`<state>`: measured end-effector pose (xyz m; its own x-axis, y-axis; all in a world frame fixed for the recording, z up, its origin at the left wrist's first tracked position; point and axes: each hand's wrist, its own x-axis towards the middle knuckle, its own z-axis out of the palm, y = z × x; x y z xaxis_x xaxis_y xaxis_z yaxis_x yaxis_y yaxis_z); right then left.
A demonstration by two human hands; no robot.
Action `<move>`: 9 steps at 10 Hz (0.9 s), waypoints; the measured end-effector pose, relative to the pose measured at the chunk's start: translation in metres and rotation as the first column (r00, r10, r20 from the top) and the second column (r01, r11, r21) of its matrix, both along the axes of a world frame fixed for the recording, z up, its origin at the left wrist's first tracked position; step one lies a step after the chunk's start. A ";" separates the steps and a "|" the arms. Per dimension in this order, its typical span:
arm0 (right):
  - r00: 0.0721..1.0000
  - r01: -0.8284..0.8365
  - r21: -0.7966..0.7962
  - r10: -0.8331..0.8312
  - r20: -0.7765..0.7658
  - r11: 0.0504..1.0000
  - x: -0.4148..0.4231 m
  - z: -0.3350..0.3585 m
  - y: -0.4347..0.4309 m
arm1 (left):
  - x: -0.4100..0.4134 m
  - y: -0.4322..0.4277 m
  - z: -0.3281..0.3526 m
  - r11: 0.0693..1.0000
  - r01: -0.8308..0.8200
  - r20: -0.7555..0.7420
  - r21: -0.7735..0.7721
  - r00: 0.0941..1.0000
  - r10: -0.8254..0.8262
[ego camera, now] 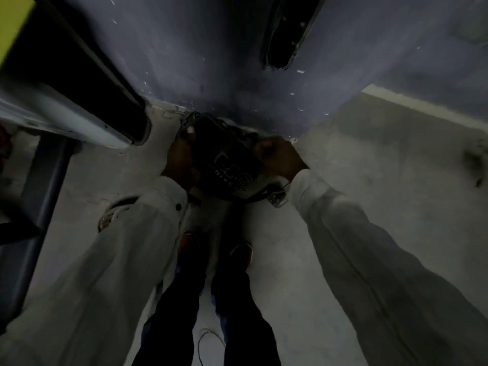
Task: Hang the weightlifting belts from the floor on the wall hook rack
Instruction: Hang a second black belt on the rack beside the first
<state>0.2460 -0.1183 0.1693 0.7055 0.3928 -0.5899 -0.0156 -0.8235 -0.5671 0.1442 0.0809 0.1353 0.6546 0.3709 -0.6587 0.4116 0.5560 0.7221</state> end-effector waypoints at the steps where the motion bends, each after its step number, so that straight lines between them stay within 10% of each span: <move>1: 0.905 0.402 0.286 -0.329 -0.269 0.870 0.005 0.080 0.026 | 0.016 -0.025 0.056 0.987 0.106 0.107 0.123 0.987 -0.119; 3: 0.837 0.543 0.487 -0.397 -0.376 0.684 0.007 0.191 0.044 | 0.026 -0.040 0.179 0.943 0.060 0.110 0.328 0.989 -0.101; 5: 0.906 0.405 0.500 -0.261 -0.334 0.766 -0.014 0.270 0.030 | 0.057 -0.003 0.278 0.967 0.148 0.110 0.205 0.979 -0.173; 9: 0.845 0.534 0.610 -0.345 -0.408 0.585 0.010 0.440 0.025 | 0.019 0.004 0.446 0.687 0.488 0.175 0.538 0.732 -0.658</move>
